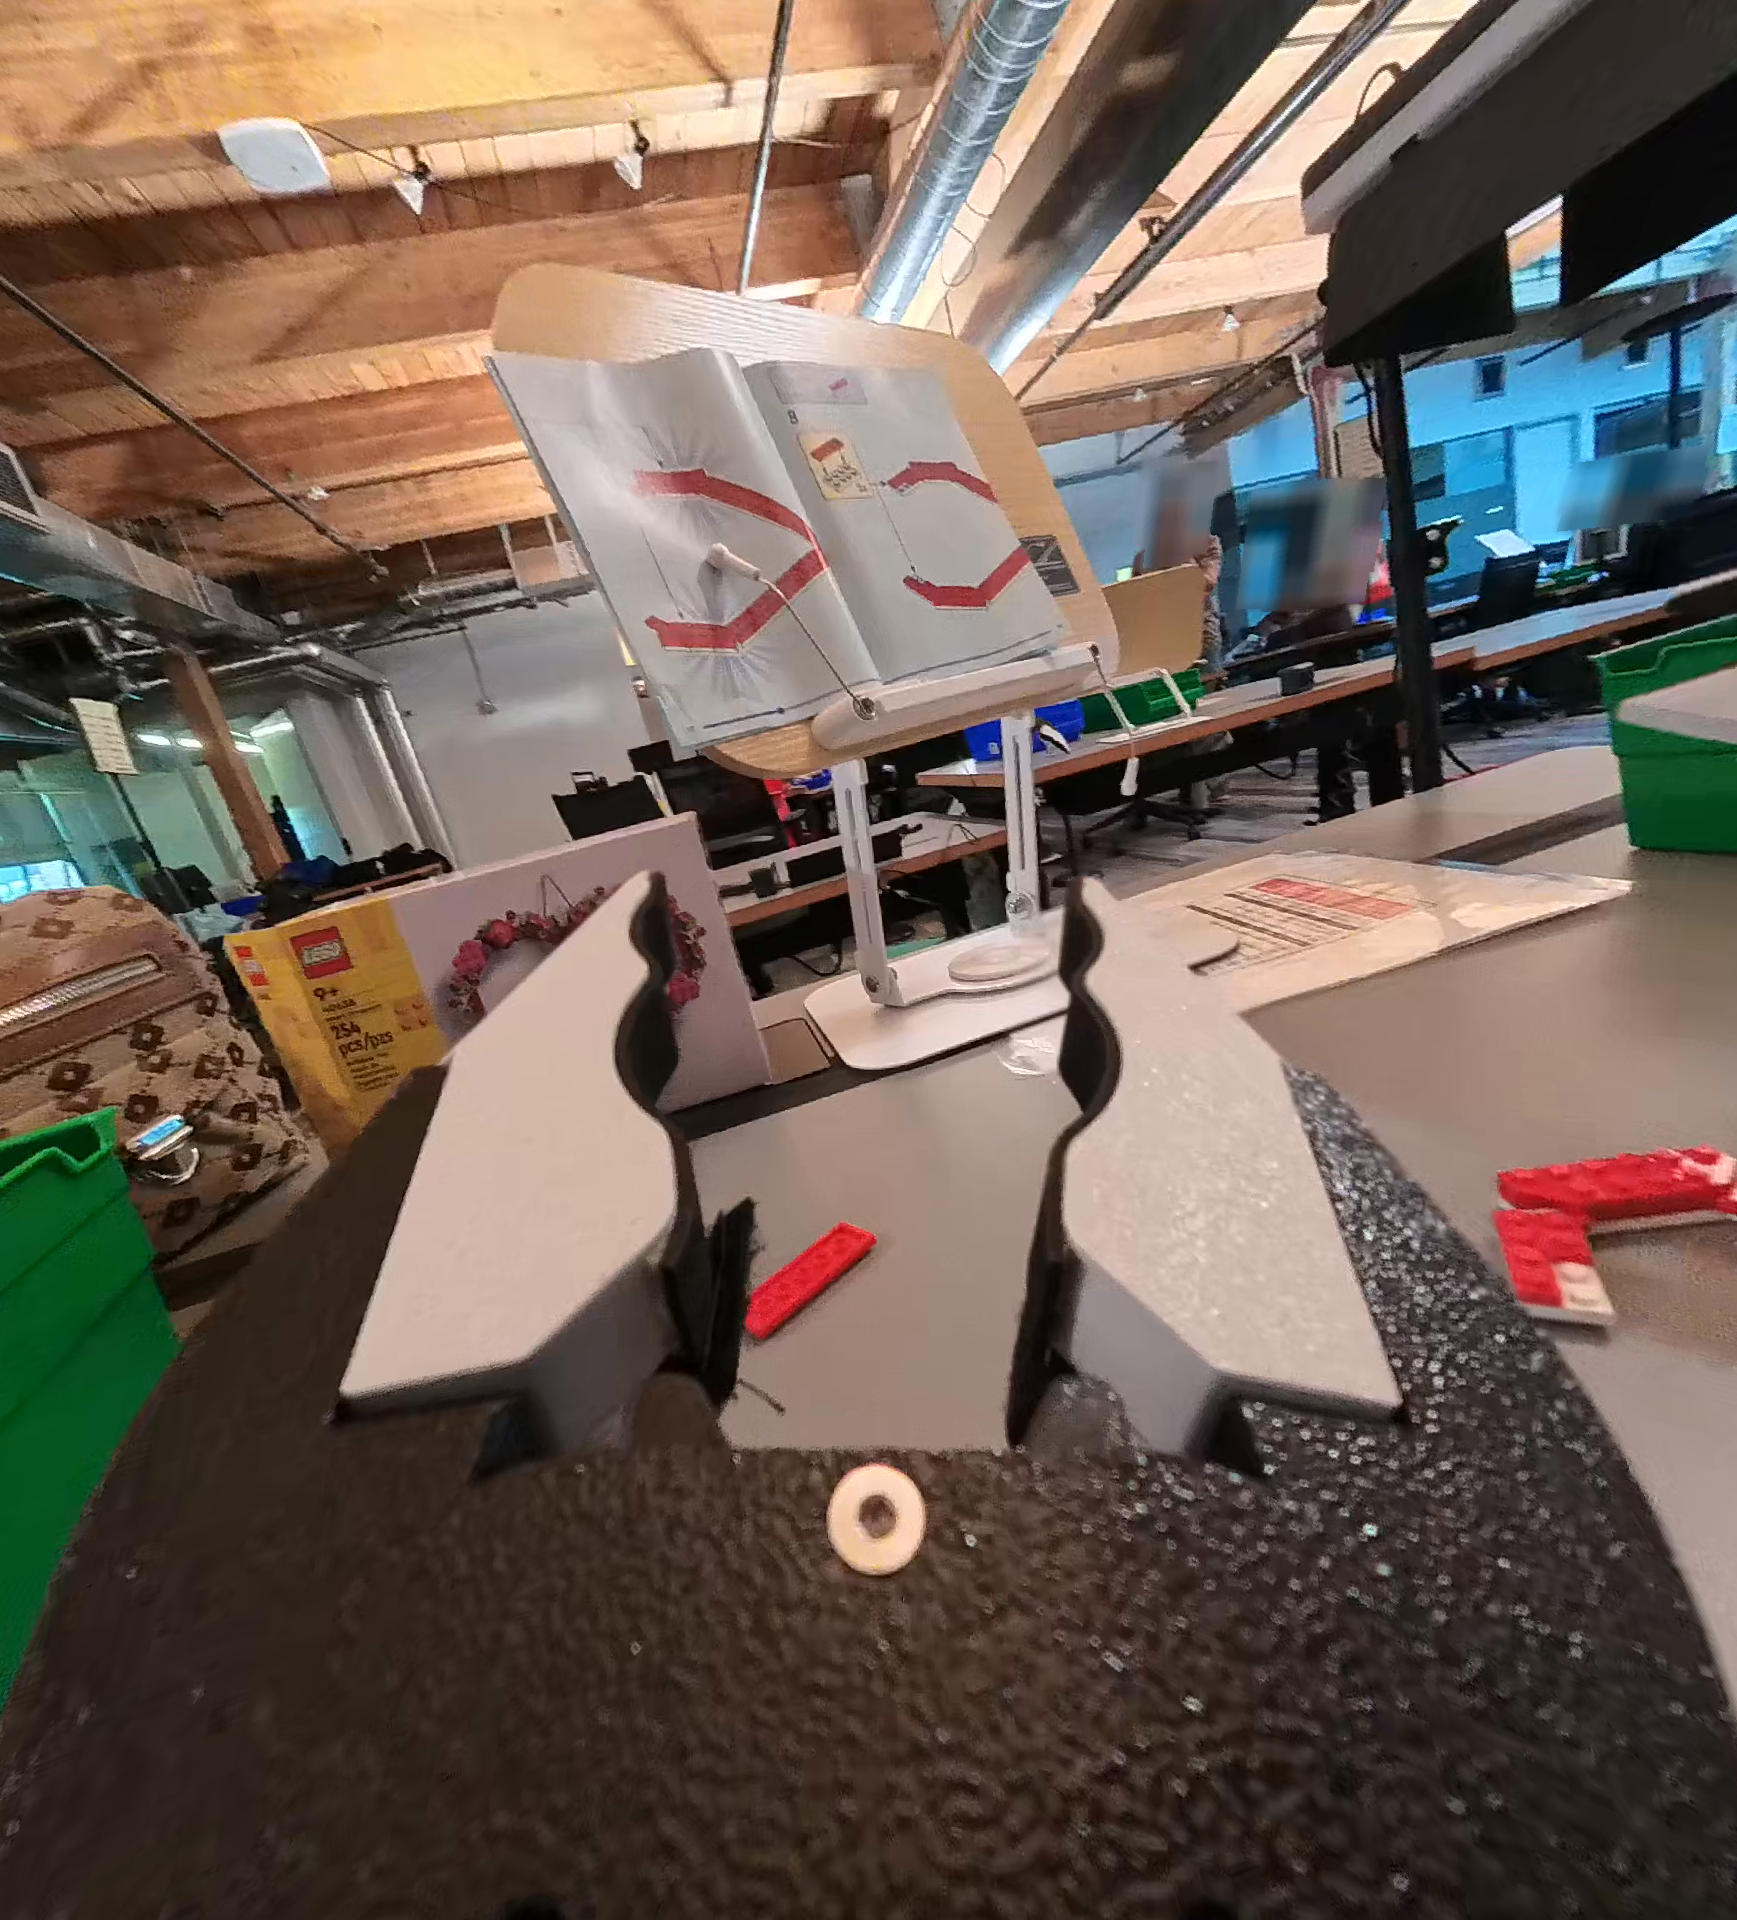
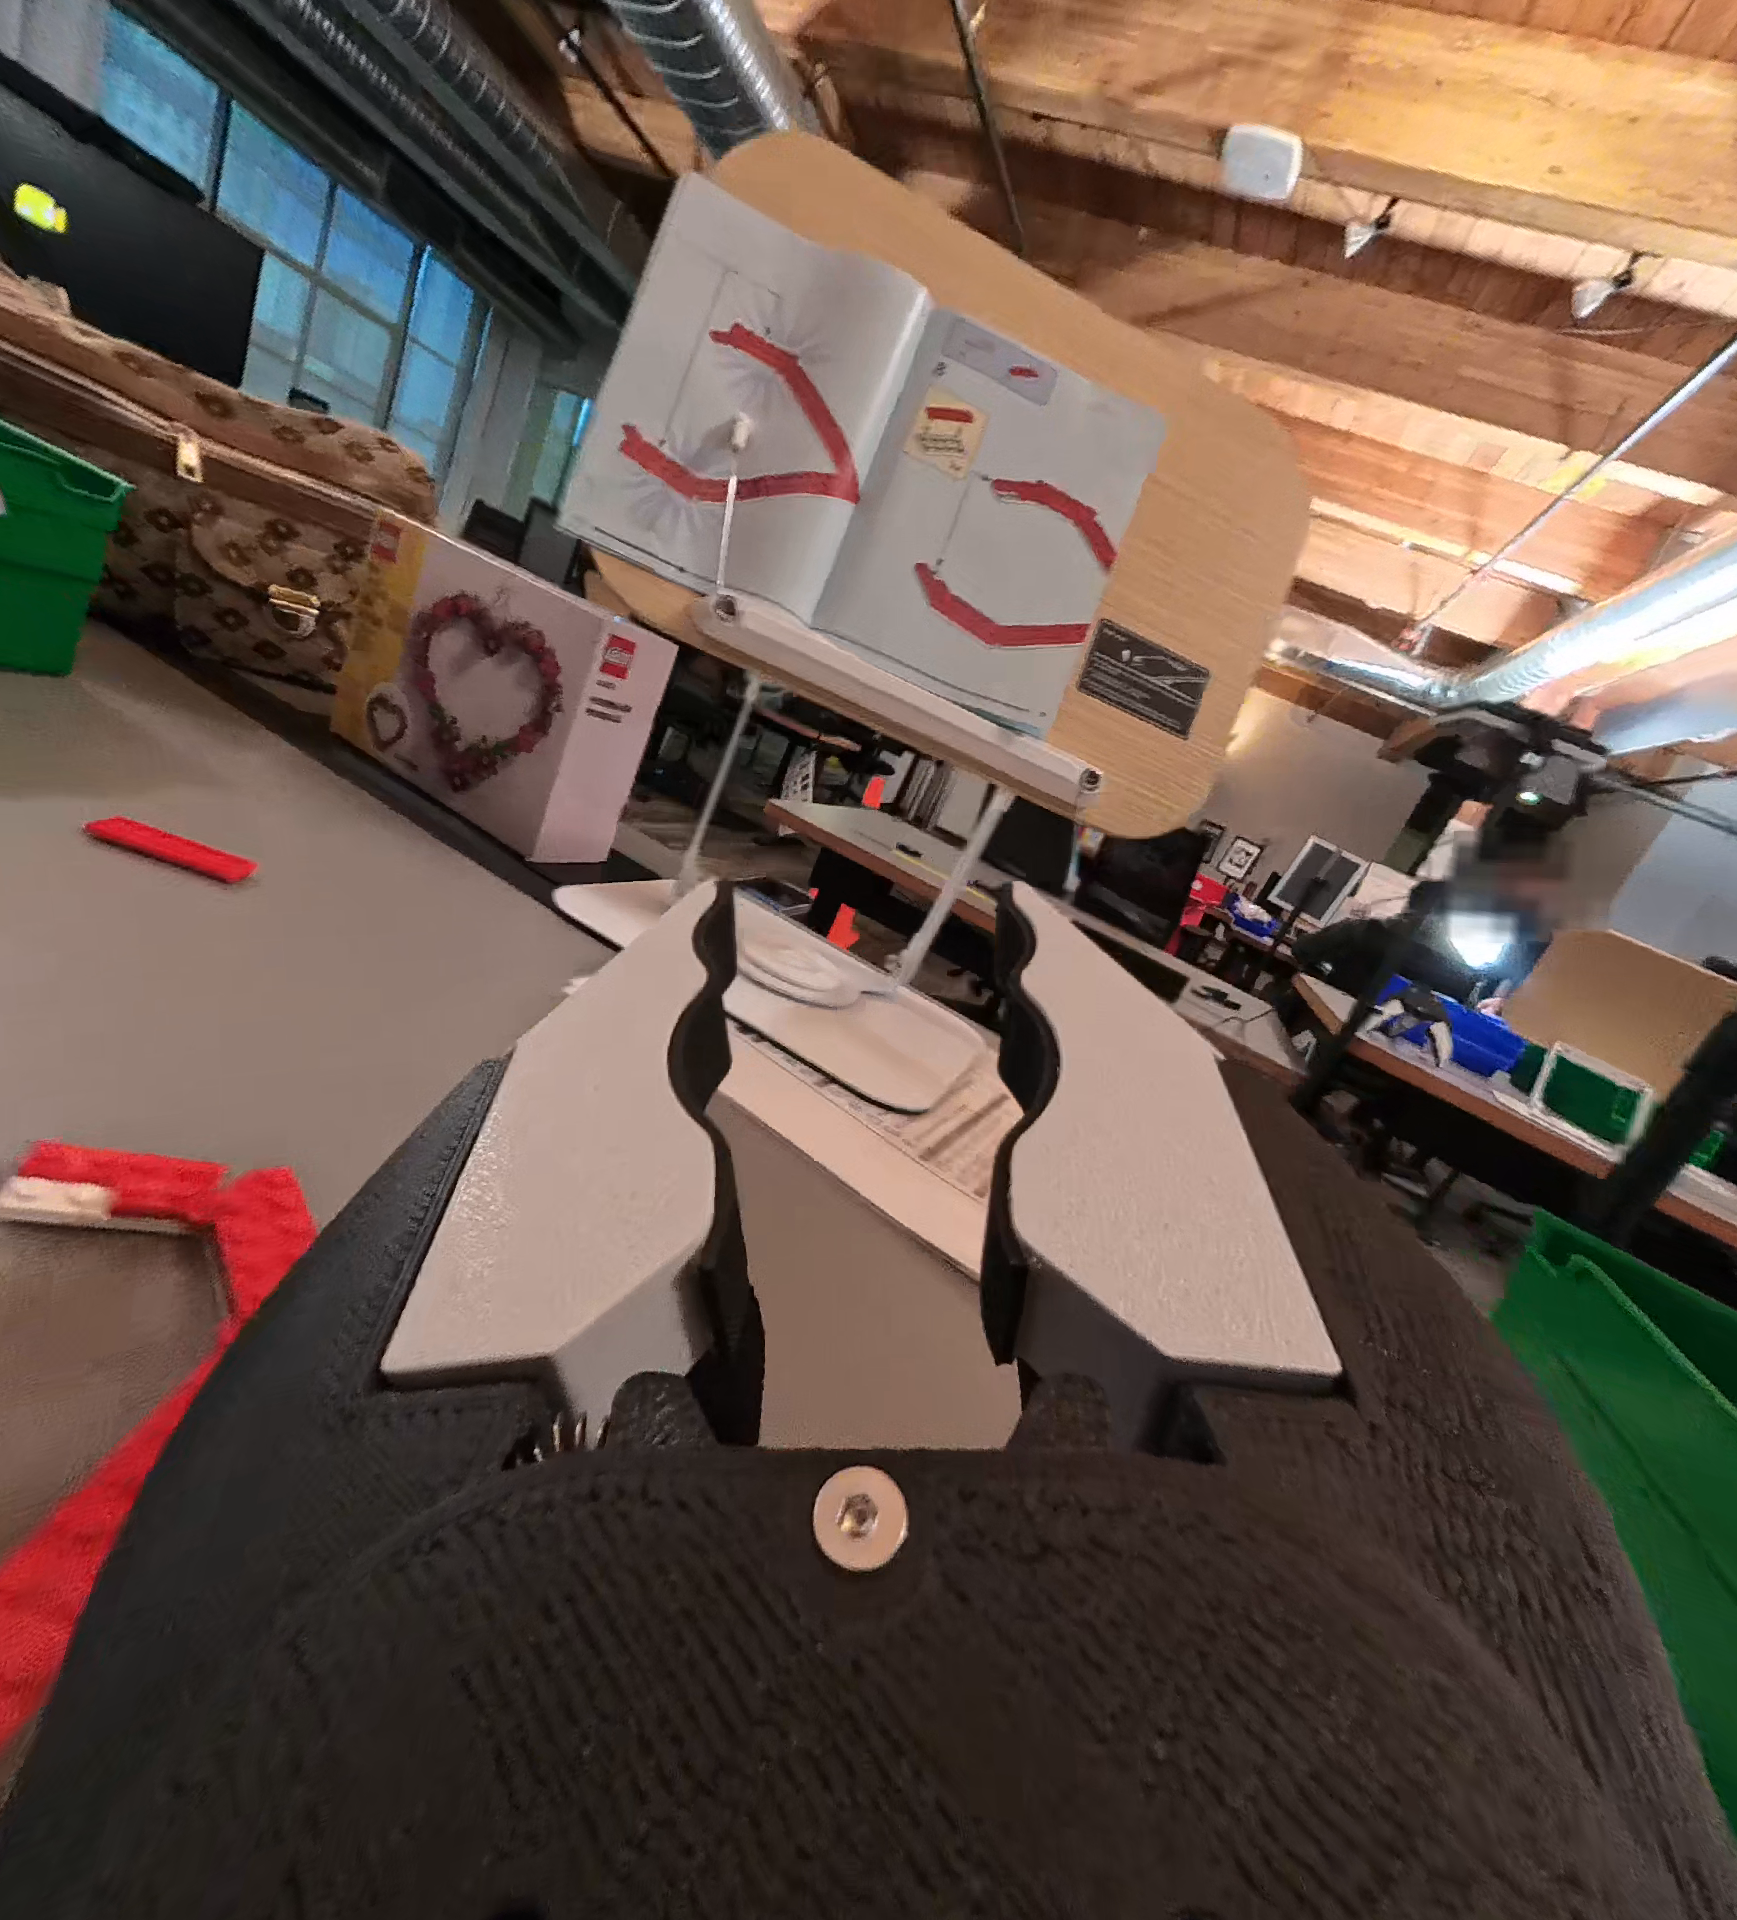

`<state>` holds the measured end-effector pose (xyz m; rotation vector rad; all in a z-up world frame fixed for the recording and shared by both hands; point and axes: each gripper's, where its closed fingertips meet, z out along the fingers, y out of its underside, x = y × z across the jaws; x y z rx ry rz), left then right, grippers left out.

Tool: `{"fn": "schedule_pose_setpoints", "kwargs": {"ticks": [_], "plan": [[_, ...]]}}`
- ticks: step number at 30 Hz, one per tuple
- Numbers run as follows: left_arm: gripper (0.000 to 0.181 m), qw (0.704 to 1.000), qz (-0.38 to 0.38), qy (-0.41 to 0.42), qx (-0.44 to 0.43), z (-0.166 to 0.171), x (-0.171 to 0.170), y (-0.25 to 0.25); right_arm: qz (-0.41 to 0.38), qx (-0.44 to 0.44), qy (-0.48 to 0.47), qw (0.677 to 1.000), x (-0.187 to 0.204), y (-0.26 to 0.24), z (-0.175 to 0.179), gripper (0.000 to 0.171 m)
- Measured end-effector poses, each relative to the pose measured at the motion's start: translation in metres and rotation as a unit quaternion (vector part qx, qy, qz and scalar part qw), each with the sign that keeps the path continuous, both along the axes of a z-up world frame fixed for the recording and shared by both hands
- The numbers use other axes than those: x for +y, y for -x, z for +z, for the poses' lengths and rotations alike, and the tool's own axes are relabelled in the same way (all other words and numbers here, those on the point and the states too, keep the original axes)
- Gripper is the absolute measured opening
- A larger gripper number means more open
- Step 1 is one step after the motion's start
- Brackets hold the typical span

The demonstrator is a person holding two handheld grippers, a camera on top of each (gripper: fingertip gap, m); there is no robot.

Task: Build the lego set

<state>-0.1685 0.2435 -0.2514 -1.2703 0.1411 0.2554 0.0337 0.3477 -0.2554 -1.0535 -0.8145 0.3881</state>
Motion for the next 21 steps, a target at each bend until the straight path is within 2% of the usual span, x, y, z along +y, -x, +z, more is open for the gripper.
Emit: {"fn": "schedule_pose_setpoints", "kwargs": {"ticks": [4, 7, 10, 12, 14, 17, 20, 21], "plan": [[0.069, 0.998, 0.05, -0.044, -0.021, 0.012, 0.01, 0.022, 0.08, -0.048, -0.012, 0.996, -0.008, 0.08, 0.033, 0.038], [0.066, 0.992, 0.085, -0.078, -0.046, 0.028, 0.031, 0.044, 0.115, -0.102, 0.016, 0.988, 0.019, 0.159, 0.059, 0.033], [0.059, 0.989, 0.093, -0.097, -0.061, 0.067, 0.06, 0.064, 0.115, -0.109, 0.047, 0.986, 0.057, 0.215, 0.08, 0.033], [0.061, 0.988, 0.038, -0.086, -0.121, 0.088, 0.089, 0.074, 0.091, -0.113, 0.061, 0.988, 0.079, 0.235, 0.086, 0.041], [0.064, 0.984, -0.019, -0.062, -0.168, 0.103, 0.117, 0.081, 0.081, -0.108, 0.053, 0.989, 0.091, 0.246, 0.09, 0.035], [0.068, 0.98, -0.045, 0.001, -0.195, 0.103, 0.157, 0.094, 0.07, -0.126, 0.056, 0.988, 0.105, 0.258, 0.085, 0.028], [0.05, 0.975, -0.076, 0.021, -0.206, 0.102, 0.178, 0.101, 0.062, -0.142, 0.016, 0.988, 0.108, 0.26, 0.084, 0.005], [0.048, 0.974, -0.083, 0.024, -0.21, 0.102, 0.184, 0.104, 0.065, -0.148, 0.002, 0.987, 0.106, 0.261, 0.083, 0.003]]}}
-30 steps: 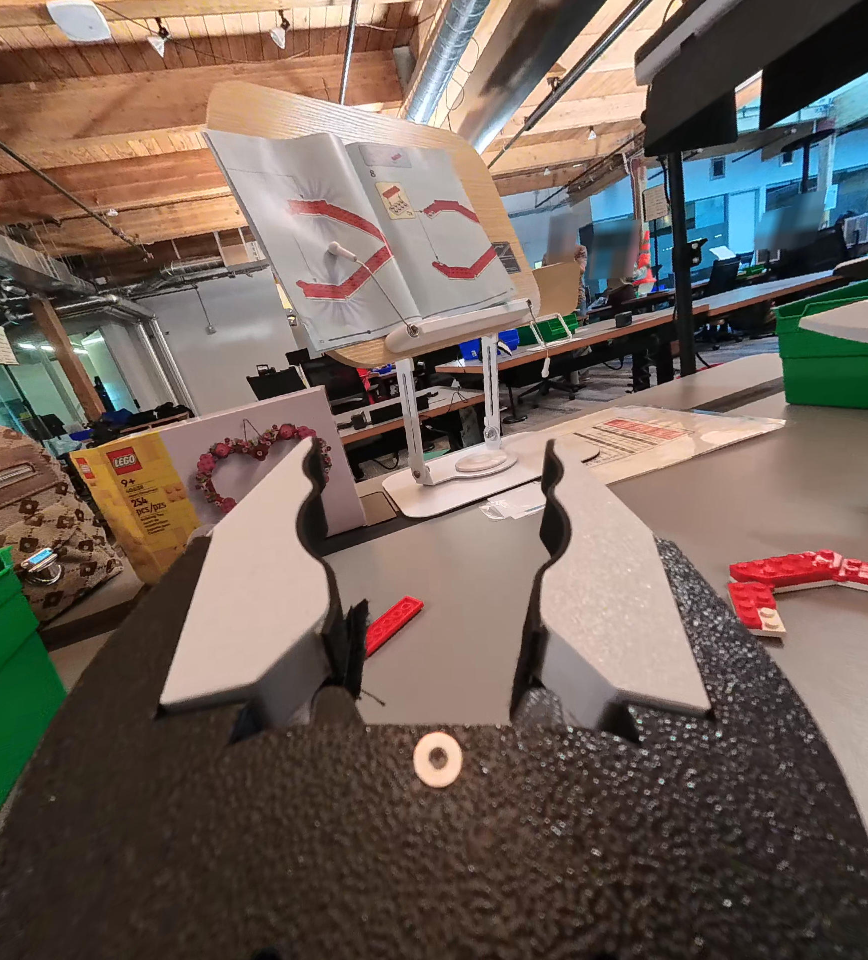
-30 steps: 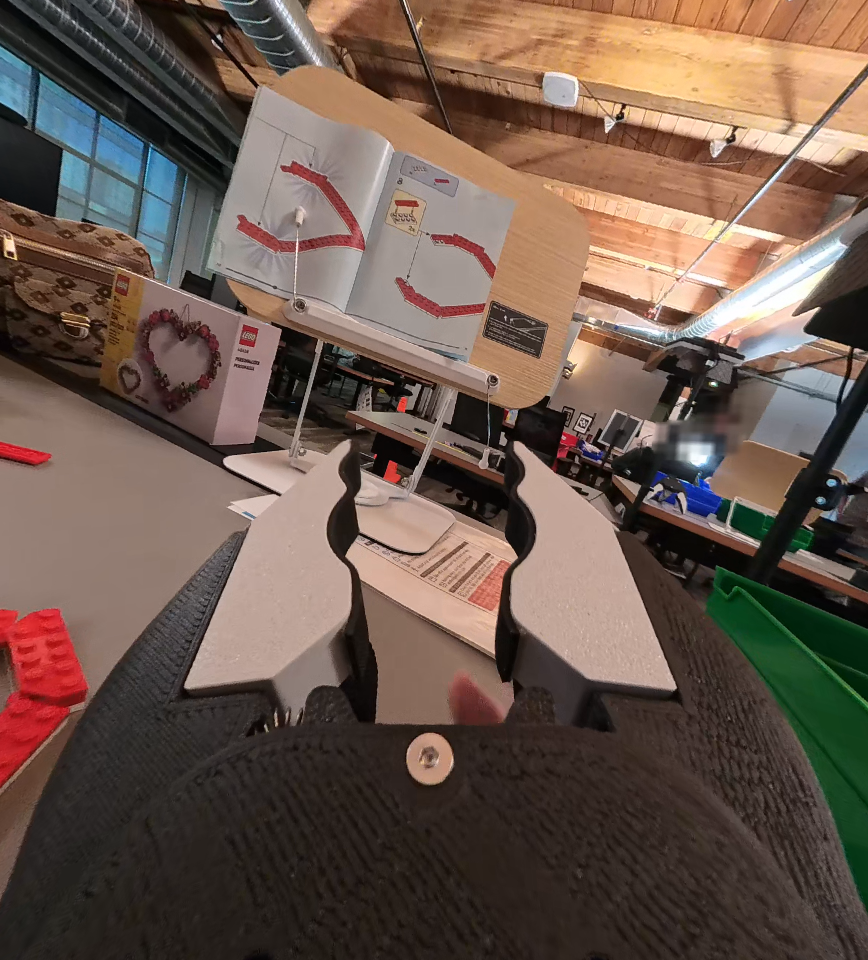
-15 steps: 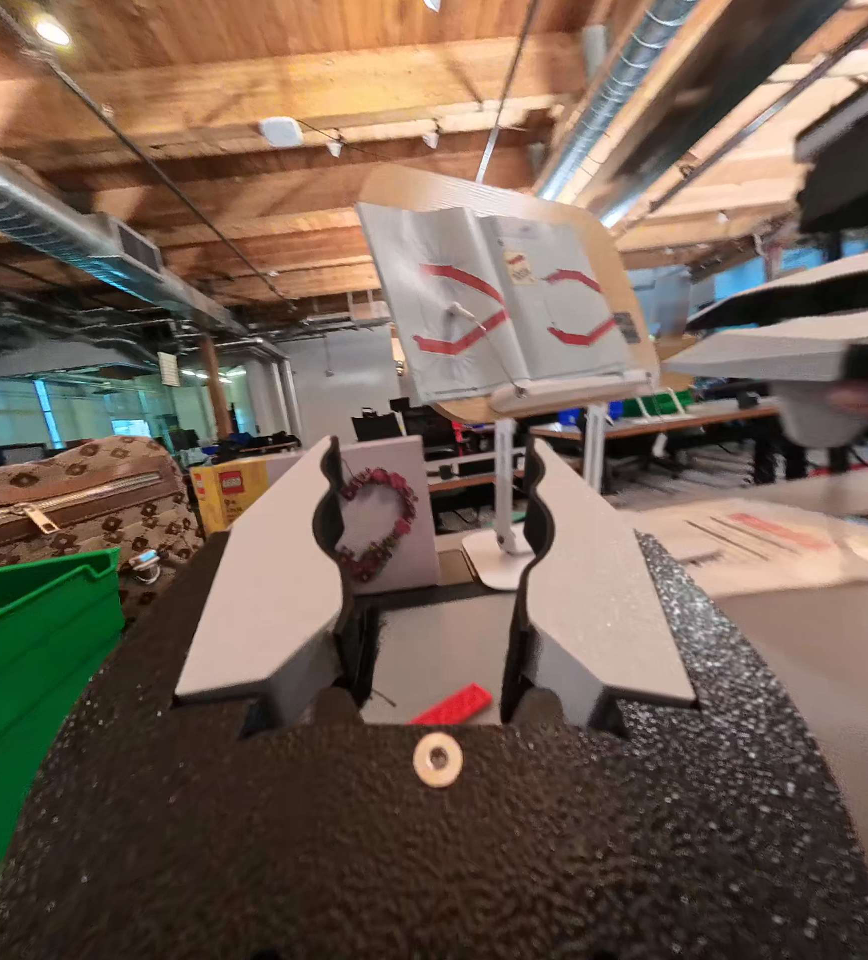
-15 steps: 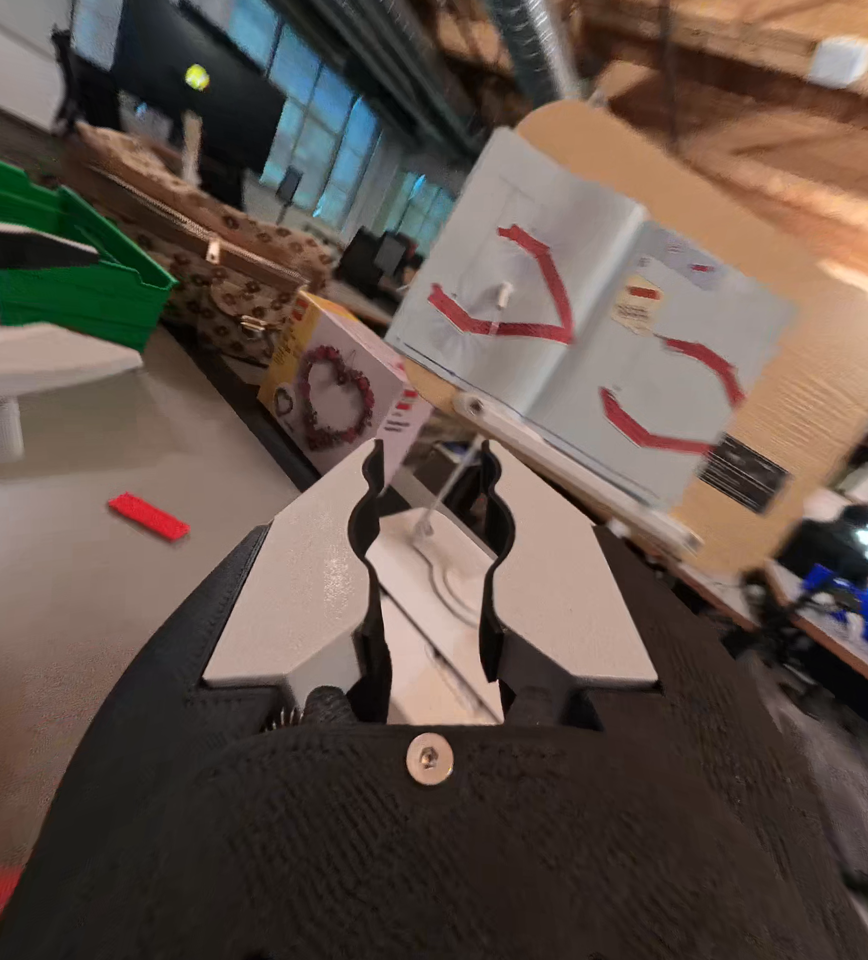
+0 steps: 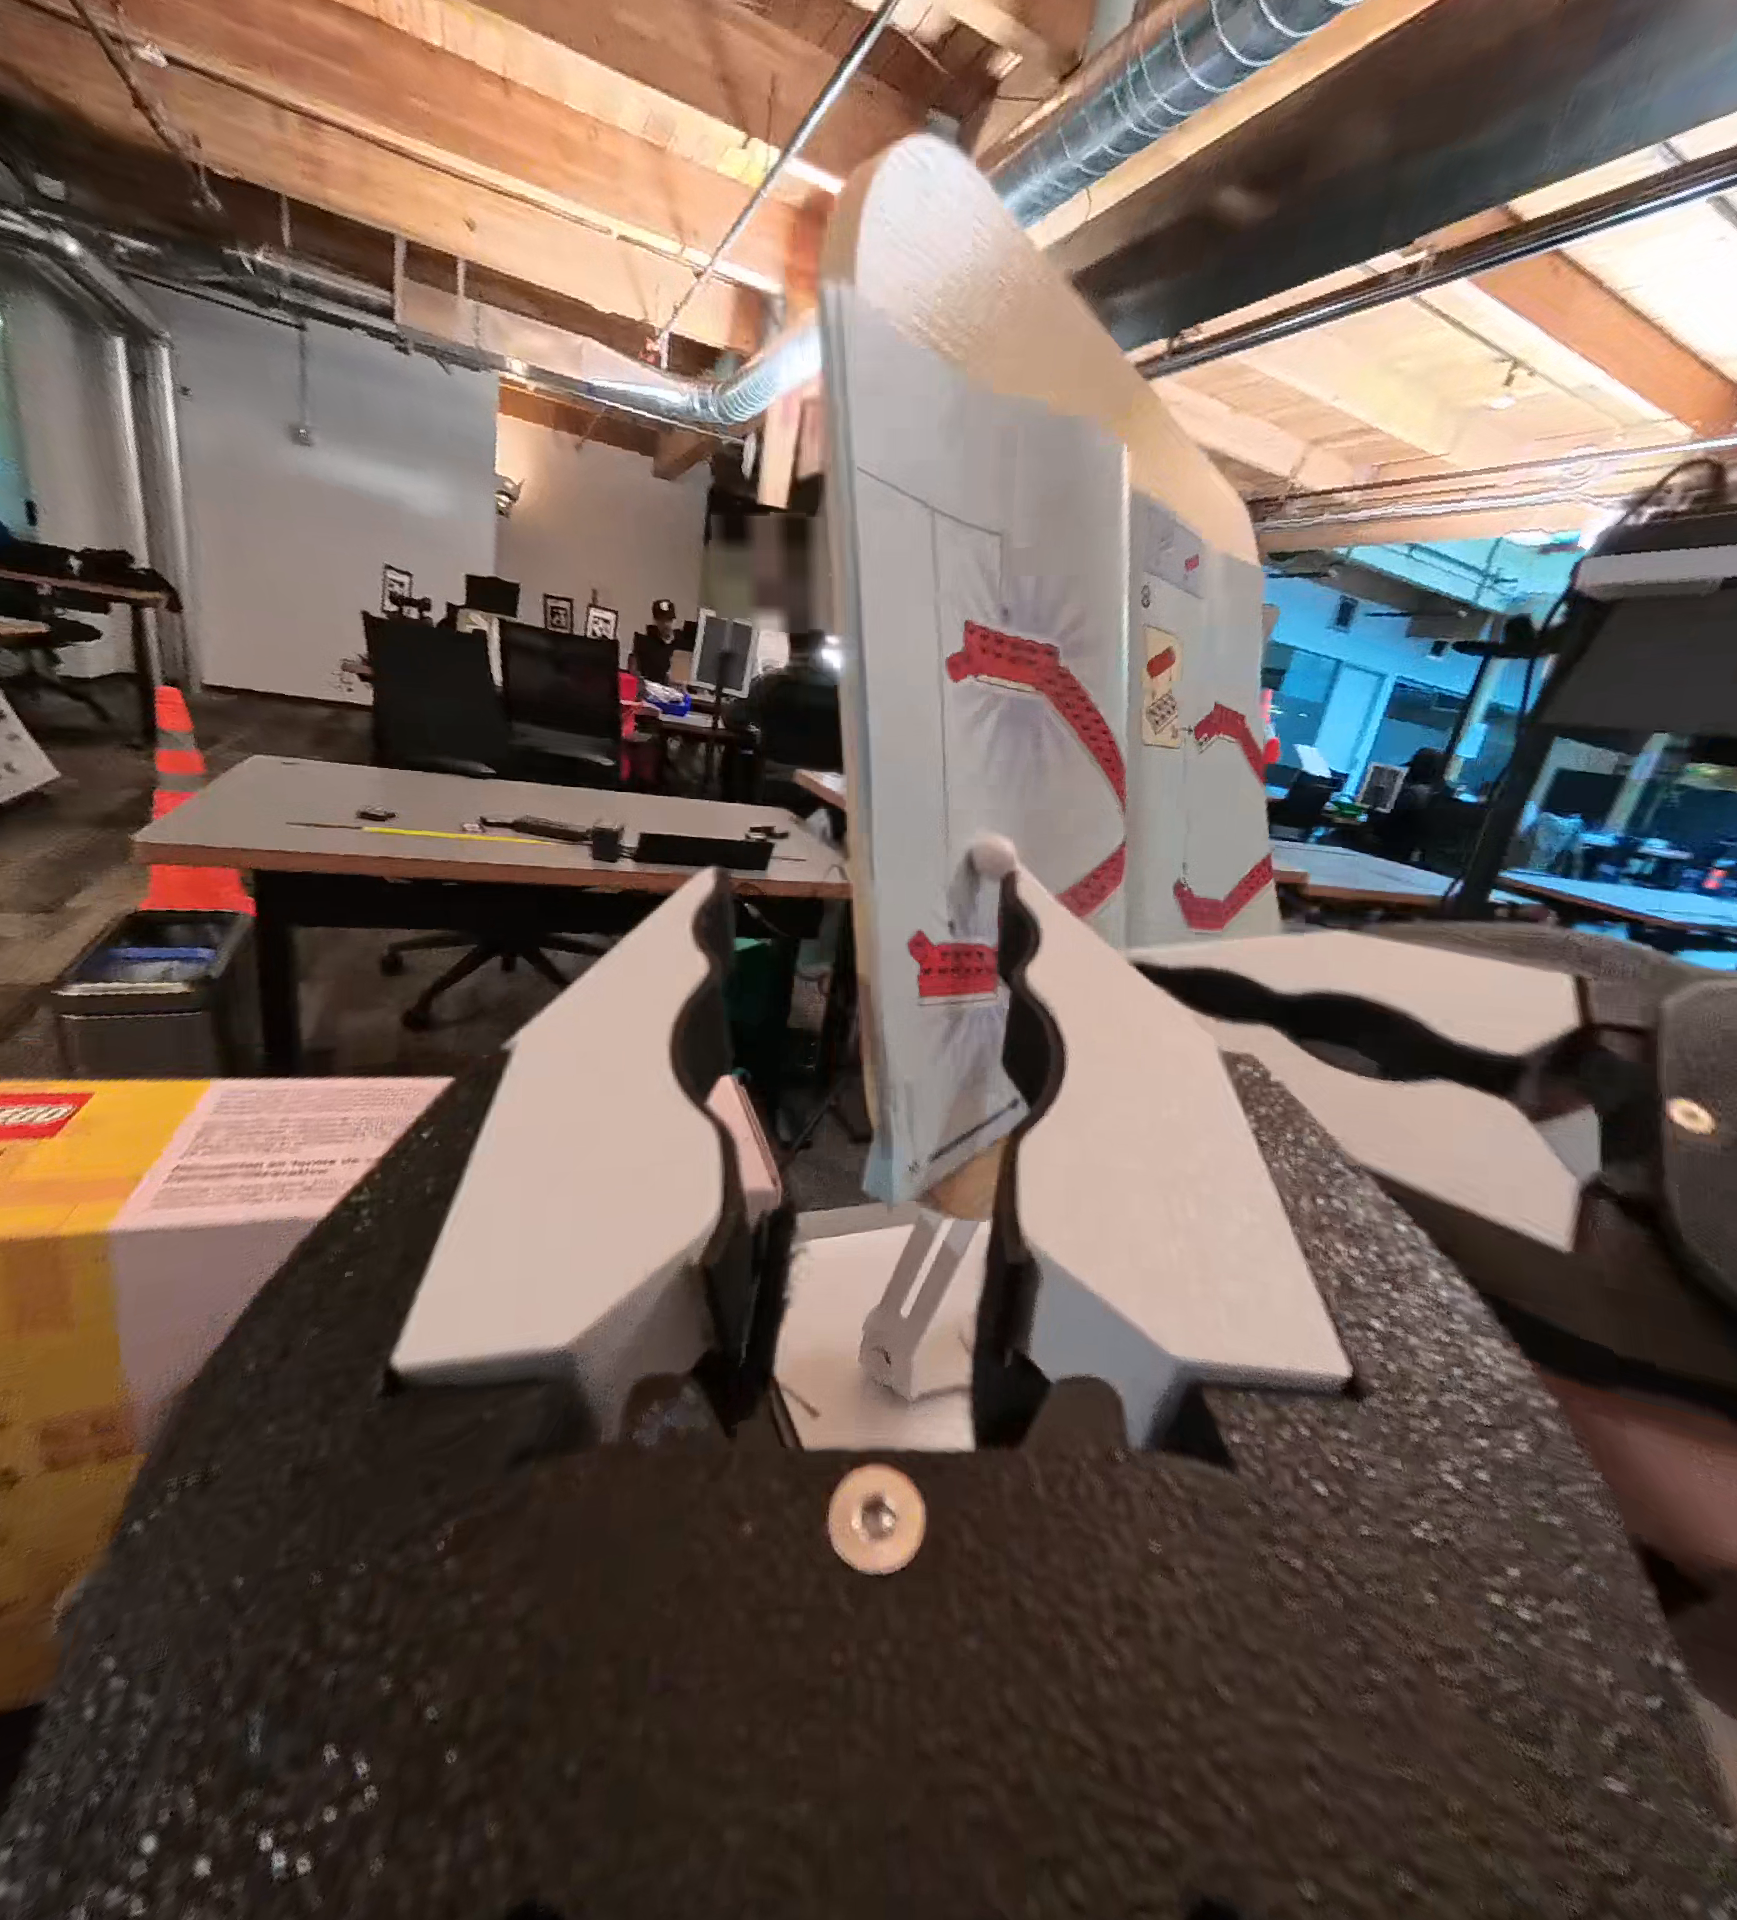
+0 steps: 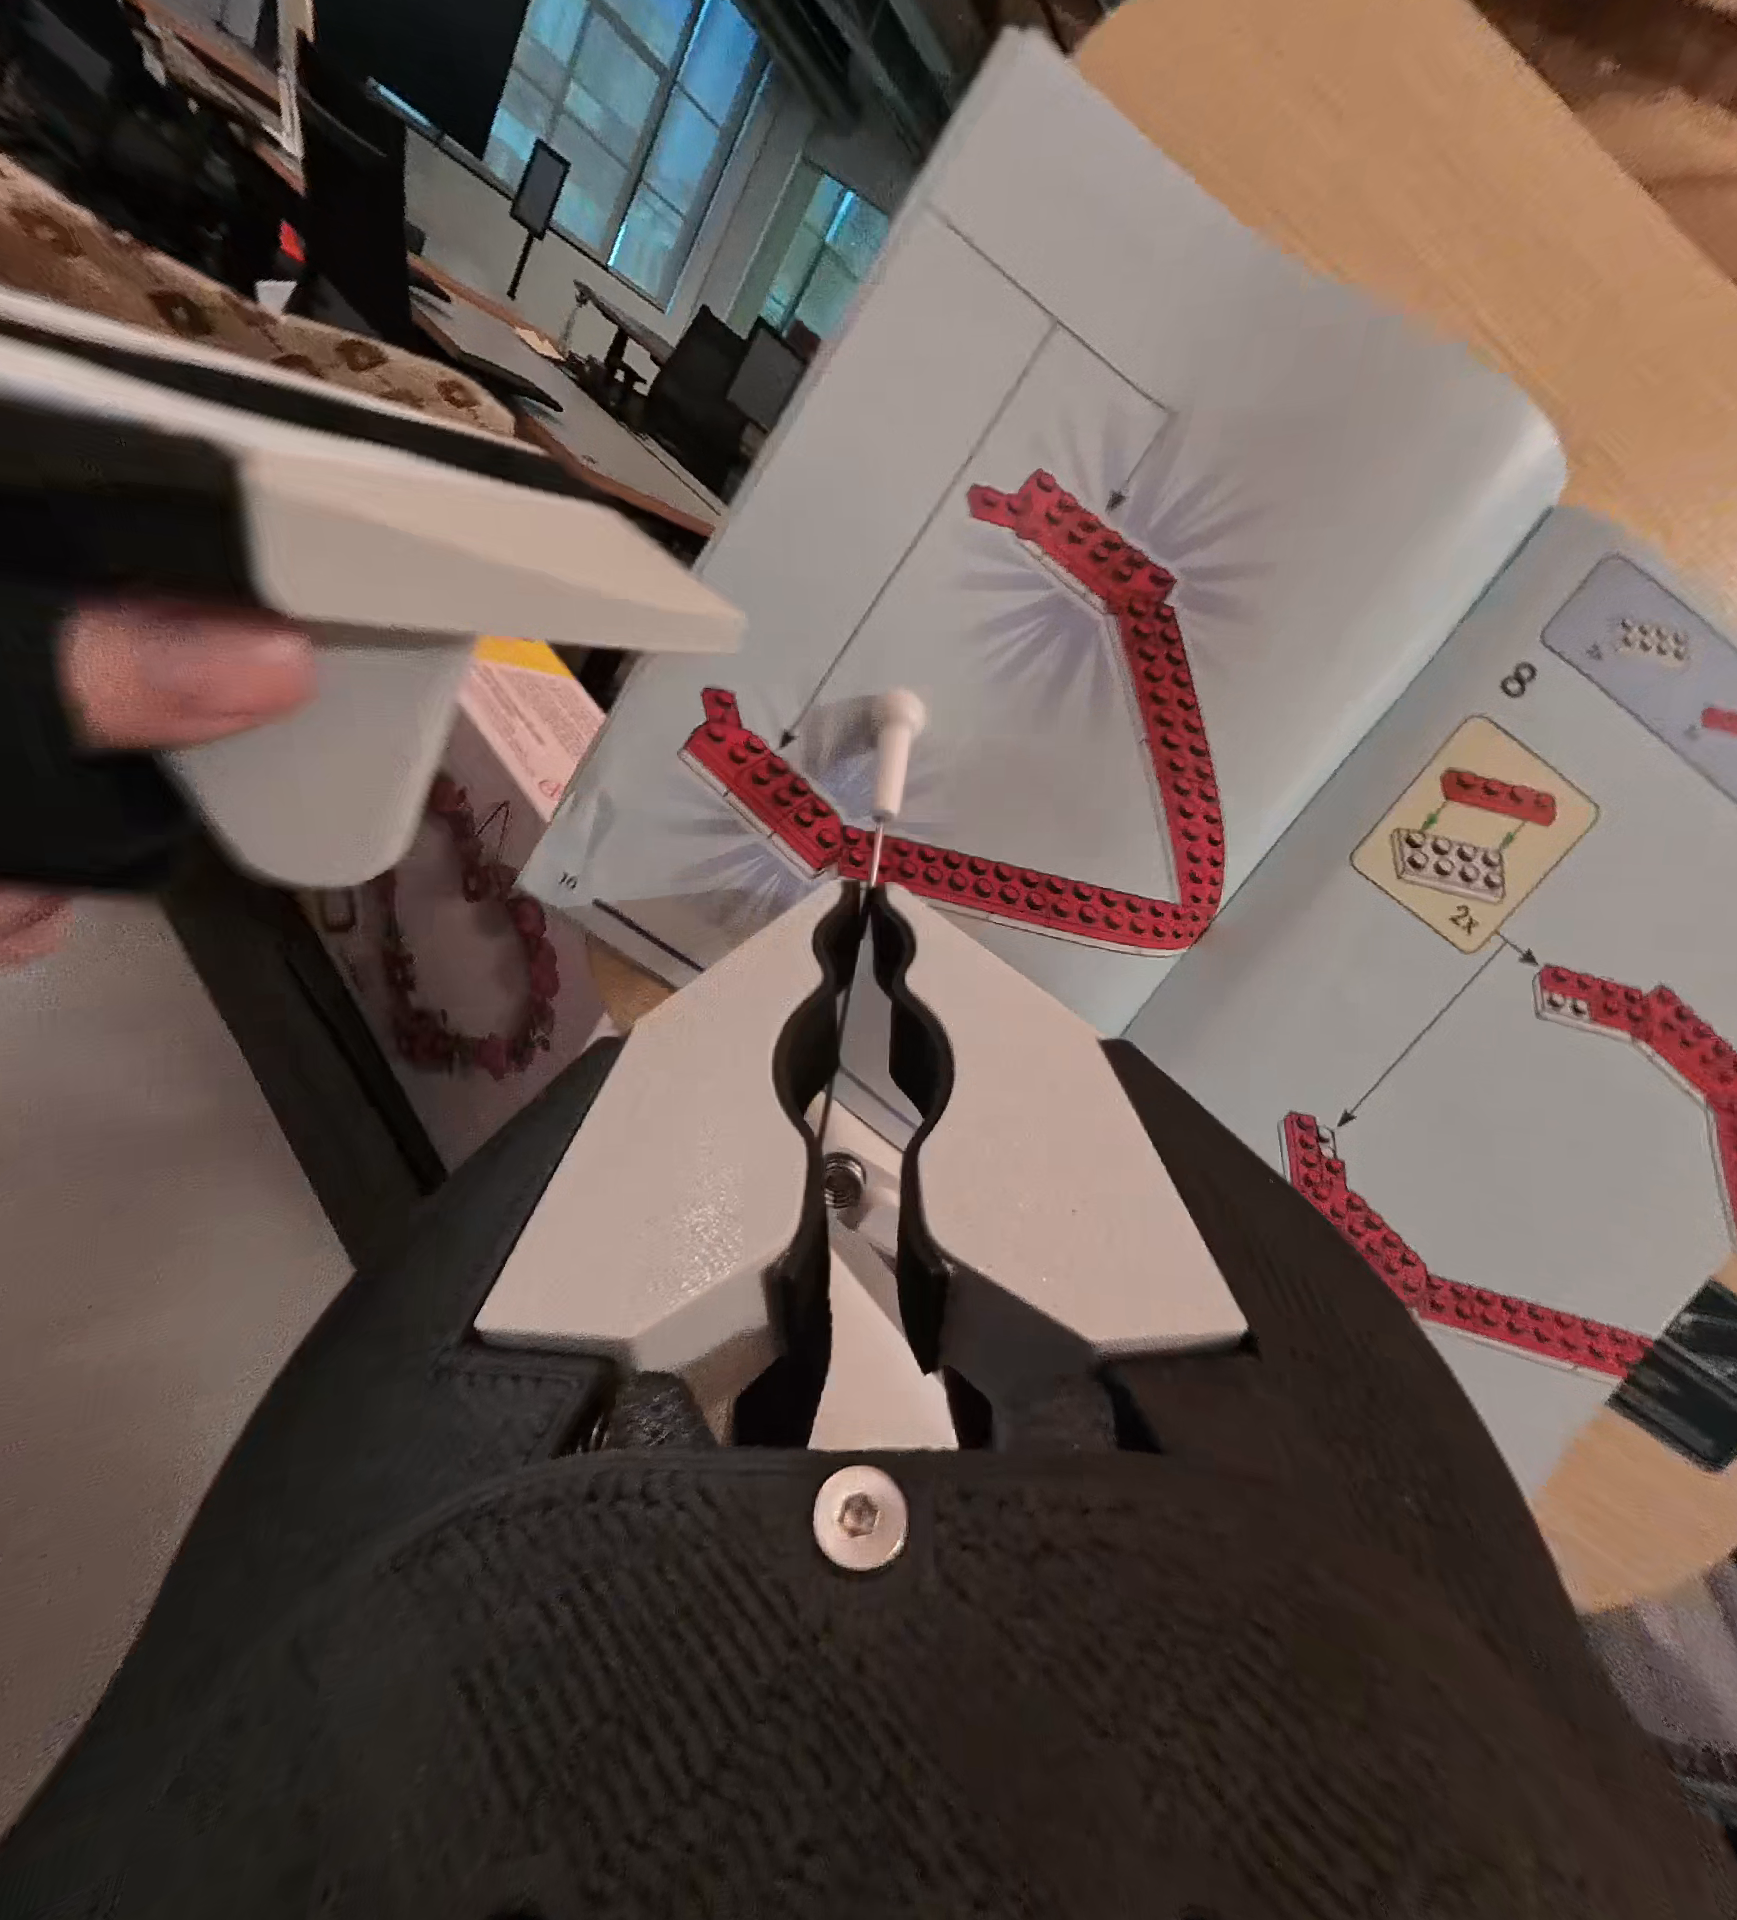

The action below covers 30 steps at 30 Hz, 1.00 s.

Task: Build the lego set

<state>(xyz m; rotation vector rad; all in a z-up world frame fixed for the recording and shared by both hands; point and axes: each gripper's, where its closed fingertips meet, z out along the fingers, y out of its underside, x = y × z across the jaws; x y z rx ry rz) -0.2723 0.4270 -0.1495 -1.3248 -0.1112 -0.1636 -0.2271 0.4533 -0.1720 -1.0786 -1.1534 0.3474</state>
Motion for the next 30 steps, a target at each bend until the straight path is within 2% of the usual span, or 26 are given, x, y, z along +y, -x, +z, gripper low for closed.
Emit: {"fn": "schedule_pose_setpoints", "kwargs": {"ticks": [3, 8, 11, 13, 14, 15, 18, 23, 25, 27, 30], "plan": [[0.041, 0.999, -0.051, -0.007, -0.019, 0.002, 0.008, 0.002, 0.014, -0.032, -0.045, 0.998, -0.009, 0.004, -0.006, 0.0], [0.039, 0.997, -0.057, -0.047, -0.022, 0.018, -0.01, 0.016, 0.047, -0.119, -0.183, 0.975, -0.022, 0.008, -0.022, 0.0], [0.049, 0.996, -0.081, -0.04, -0.009, 0.023, -0.014, 0.007, 0.068, -0.211, -0.316, 0.922, -0.028, 0.011, -0.041, 0.0], [0.059, 0.996, -0.085, -0.005, 0.006, 0.015, -0.006, 0.0, 0.073, -0.249, -0.392, 0.883, -0.029, 0.011, -0.05, 0.0], [0.061, 0.996, -0.09, 0.006, 0.016, 0.011, -0.002, -0.005, 0.076, -0.247, -0.412, 0.874, -0.031, 0.009, -0.051, 0.0], [0.062, 0.995, -0.096, 0.014, 0.019, 0.008, 0.002, -0.01, 0.085, -0.245, -0.417, 0.871, -0.033, 0.007, -0.054, 0.008], [0.059, 0.995, -0.093, 0.023, 0.028, 0.001, 0.01, -0.019, 0.111, -0.182, -0.398, 0.892, -0.049, -0.011, -0.055, 0.027], [0.047, 0.996, -0.063, 0.049, 0.049, -0.005, 0.018, -0.024, 0.145, 0.003, -0.378, 0.914, -0.082, -0.075, -0.041, 0.027], [0.037, 0.996, -0.043, 0.053, 0.058, -0.006, 0.019, -0.02, 0.104, 0.089, -0.302, 0.944, -0.057, -0.103, -0.02, 0.03], [0.026, 0.996, -0.028, 0.054, 0.058, -0.007, 0.018, -0.015, 0.035, 0.182, -0.181, 0.966, -0.007, -0.13, 0.003, 0.036], [0.021, 0.997, -0.018, 0.053, 0.059, -0.008, 0.019, -0.013, -0.048, 0.269, -0.004, 0.962, 0.063, -0.151, 0.01, 0.048]]}}
